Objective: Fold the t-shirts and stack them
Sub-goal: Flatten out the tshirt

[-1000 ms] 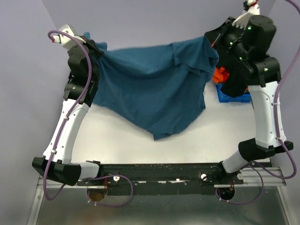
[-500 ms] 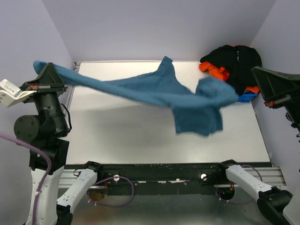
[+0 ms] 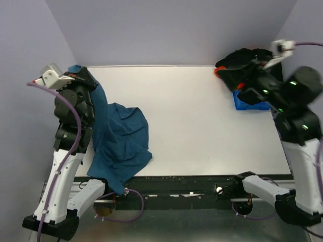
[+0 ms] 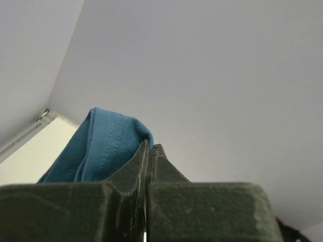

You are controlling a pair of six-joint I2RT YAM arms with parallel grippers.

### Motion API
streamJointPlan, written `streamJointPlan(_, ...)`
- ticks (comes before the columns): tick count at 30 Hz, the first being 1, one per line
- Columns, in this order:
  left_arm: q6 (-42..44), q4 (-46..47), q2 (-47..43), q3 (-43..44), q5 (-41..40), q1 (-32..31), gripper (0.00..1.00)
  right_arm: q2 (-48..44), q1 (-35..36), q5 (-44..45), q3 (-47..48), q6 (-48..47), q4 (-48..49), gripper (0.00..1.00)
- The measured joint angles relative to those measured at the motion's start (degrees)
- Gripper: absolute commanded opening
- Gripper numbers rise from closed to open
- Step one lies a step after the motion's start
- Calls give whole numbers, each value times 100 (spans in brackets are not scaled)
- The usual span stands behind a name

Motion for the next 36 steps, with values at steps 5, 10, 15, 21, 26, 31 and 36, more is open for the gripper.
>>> streamJointPlan(5, -114, 70, 236, -892, 61, 0, 0, 533, 444, -337, -2931, 22, 619, 80)
streamJointPlan(10, -219, 317, 378, -1054, 168, 0, 0, 960, 1504, -227, -4247, 20, 852, 77)
streamJointPlan(15, -275, 599, 378, -1073, 170, 4, 0, 1451, 2540, 170, -4358, 15, 1558, 74)
streamJointPlan(21, -275, 691, 306, -1268, 107, 4, 0, 2430, 3659, 822, -4395, 223, 1978, 73)
streamJointPlan(26, -271, 695, 184, -1322, 9, 4, 0, 3176, 4360, 1156, -4395, 531, 2212, 73)
streamJointPlan(31, -264, 691, 87, -1322, -92, 4, 0, 4146, 4813, 1550, -3888, 748, 2177, 71)
streamJointPlan(36, -245, 688, 61, -1335, -173, 4, 0, 4513, 4931, 2046, -3672, 909, 2000, 70)
